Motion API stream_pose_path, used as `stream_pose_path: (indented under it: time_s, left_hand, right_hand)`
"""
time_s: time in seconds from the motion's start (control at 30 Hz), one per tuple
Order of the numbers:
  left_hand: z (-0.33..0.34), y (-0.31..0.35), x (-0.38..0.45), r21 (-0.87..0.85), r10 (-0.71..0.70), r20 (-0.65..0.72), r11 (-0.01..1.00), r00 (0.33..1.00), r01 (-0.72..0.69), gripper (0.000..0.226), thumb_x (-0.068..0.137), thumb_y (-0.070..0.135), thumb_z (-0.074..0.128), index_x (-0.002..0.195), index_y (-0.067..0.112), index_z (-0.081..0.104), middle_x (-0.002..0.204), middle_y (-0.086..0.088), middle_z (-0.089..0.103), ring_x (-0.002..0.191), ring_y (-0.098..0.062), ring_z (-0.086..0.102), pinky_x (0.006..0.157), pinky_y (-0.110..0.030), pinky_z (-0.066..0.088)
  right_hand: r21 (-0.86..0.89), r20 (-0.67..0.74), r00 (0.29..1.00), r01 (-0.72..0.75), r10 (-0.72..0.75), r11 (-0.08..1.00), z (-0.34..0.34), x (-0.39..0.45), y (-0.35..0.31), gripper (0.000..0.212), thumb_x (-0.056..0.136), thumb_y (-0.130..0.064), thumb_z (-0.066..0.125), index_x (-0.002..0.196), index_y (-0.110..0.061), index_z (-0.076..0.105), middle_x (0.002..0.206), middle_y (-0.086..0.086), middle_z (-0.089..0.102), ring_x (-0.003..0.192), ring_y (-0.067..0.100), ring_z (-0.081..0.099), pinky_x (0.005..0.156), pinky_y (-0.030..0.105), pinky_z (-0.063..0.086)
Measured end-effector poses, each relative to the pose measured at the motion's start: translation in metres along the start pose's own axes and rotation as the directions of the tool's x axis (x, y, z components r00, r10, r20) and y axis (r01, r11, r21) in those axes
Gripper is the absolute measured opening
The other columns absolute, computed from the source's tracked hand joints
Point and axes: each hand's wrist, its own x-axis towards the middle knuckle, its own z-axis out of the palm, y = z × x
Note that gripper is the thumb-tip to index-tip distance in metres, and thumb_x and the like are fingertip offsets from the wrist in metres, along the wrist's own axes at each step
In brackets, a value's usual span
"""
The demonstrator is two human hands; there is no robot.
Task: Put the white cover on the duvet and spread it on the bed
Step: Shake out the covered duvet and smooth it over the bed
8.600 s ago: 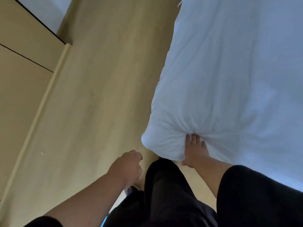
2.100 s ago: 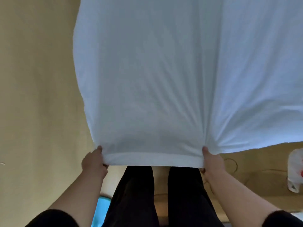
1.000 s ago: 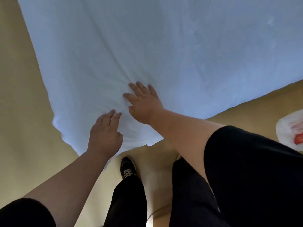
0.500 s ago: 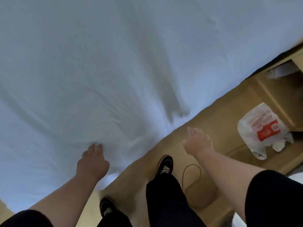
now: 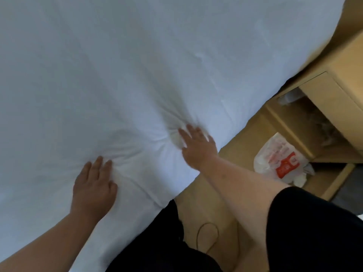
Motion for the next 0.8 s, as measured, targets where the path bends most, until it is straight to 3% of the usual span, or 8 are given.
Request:
stream_pose_path:
  time_s: [0.1,0.17,0.27,0.33,0.4,0.57,0.7,0.8]
  left_hand:
    - [-0.016,0.037,0.05,-0.046,0.051,0.072,0.998,0.996,-0.048,0.069,0.088,0.042,0.032,0.145,0.01,0.048,0.154,-0.019,0.04,0.141,-0.047,0.033,0.11,-0.061,0.031]
    - [-0.028,0.062,0.076,-0.016,0.121,0.103,0.993,0.987,-0.12,0.07,0.088,0.049,0.031,0.149,0.017,0.043,0.158,-0.014,0.036,0.146,-0.043,0.027,0.113,-0.059,0.028]
    - [-0.052,0.09,0.119,0.004,0.185,0.141,0.982,0.973,-0.188,0.071,0.087,0.053,0.033,0.146,0.016,0.049,0.155,-0.015,0.041,0.143,-0.042,0.034,0.111,-0.06,0.032]
    - [-0.062,0.1,0.144,0.019,0.188,0.182,0.981,0.965,-0.195,0.07,0.084,0.053,0.037,0.139,0.014,0.056,0.149,-0.02,0.047,0.136,-0.045,0.042,0.109,-0.062,0.034]
    - [-0.069,0.107,0.16,0.034,0.179,0.194,0.981,0.964,-0.189,0.068,0.082,0.052,0.04,0.135,0.014,0.059,0.142,-0.022,0.051,0.129,-0.048,0.045,0.106,-0.063,0.037]
    - [-0.092,0.132,0.19,0.017,0.164,0.173,0.985,0.971,-0.17,0.07,0.08,0.059,0.041,0.143,0.03,0.049,0.146,-0.014,0.048,0.124,-0.045,0.046,0.098,-0.06,0.043]
    - [-0.104,0.178,0.23,0.018,0.13,0.166,0.991,0.978,-0.135,0.071,0.077,0.061,0.042,0.141,0.031,0.053,0.143,-0.013,0.05,0.119,-0.045,0.046,0.096,-0.058,0.041]
    - [-0.113,0.231,0.257,0.025,0.096,0.185,0.994,0.978,-0.102,0.073,0.078,0.064,0.042,0.14,0.029,0.055,0.137,-0.013,0.054,0.119,-0.043,0.047,0.095,-0.057,0.042]
  right_hand:
    - [0.134,0.053,0.863,-0.505,0.502,0.853,-0.053,0.03,0.093,0.061,0.101,-0.043,0.031,0.158,-0.033,0.01,0.166,0.004,0.009,0.148,0.037,0.021,0.112,0.052,0.031]
    - [0.127,-0.073,0.839,-0.529,0.539,0.839,-0.078,0.04,0.095,0.06,0.1,-0.037,0.038,0.156,-0.025,0.02,0.164,0.01,0.018,0.146,0.034,0.027,0.109,0.049,0.037]
    - [0.144,-0.336,0.941,-0.003,0.051,0.99,-0.102,0.059,0.024,0.056,0.095,-0.03,0.049,0.15,-0.025,0.041,0.16,0.008,0.033,0.146,0.031,0.032,0.113,0.05,0.036]
    - [0.037,-0.206,0.922,0.344,-0.329,0.938,-0.11,0.074,-0.033,0.054,0.097,-0.033,0.047,0.15,-0.032,0.042,0.161,0.001,0.032,0.15,0.026,0.025,0.12,0.049,0.023]
    - [-0.006,-0.014,0.921,0.39,-0.39,0.921,-0.117,0.1,-0.055,0.054,0.101,-0.038,0.041,0.154,-0.038,0.031,0.166,-0.005,0.018,0.154,0.019,0.01,0.124,0.044,0.004]
    - [0.023,-0.129,0.988,-0.08,0.083,0.996,-0.173,0.179,0.074,0.06,0.102,-0.054,0.03,0.158,-0.042,0.013,0.169,-0.007,0.002,0.155,0.013,0.001,0.123,0.049,-0.002]
    - [0.253,-0.008,0.83,-0.538,0.557,0.804,-0.231,0.195,0.219,0.062,0.097,-0.063,0.029,0.155,-0.046,0.013,0.164,0.008,0.014,0.148,0.037,0.021,0.117,0.061,0.019]
    - [0.344,-0.163,0.781,-0.527,0.603,0.777,-0.266,0.213,0.244,0.054,0.095,-0.038,0.043,0.149,-0.034,0.035,0.153,0.014,0.034,0.136,0.038,0.039,0.11,0.055,0.036]
